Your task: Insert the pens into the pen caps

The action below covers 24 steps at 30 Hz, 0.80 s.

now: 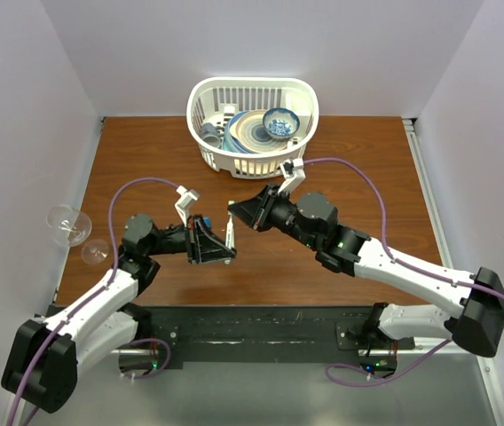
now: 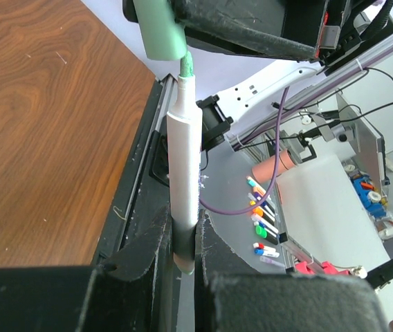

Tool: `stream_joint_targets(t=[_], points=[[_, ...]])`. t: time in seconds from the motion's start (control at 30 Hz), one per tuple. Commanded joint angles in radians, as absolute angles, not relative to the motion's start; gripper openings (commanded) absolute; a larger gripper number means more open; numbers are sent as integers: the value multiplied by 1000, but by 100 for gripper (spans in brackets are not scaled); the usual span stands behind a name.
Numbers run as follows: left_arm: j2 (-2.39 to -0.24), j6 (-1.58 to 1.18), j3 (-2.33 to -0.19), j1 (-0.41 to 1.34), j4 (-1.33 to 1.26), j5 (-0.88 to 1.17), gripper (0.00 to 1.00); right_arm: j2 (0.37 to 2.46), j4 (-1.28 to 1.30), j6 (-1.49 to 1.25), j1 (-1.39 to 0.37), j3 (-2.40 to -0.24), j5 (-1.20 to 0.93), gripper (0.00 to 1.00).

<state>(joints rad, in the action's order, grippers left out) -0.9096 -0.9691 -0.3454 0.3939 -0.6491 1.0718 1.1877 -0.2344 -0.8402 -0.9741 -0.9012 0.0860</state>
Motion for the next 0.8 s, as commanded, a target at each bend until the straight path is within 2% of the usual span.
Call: stream_joint_targets(t=[0.0, 0.77], points=[[-910, -976, -359, 396, -695, 1081, 0, 1151, -284, -859, -985, -873, 77, 11], [-954, -943, -411, 397, -640, 1069, 0, 1074, -175, -818, -1023, -841, 89, 11]])
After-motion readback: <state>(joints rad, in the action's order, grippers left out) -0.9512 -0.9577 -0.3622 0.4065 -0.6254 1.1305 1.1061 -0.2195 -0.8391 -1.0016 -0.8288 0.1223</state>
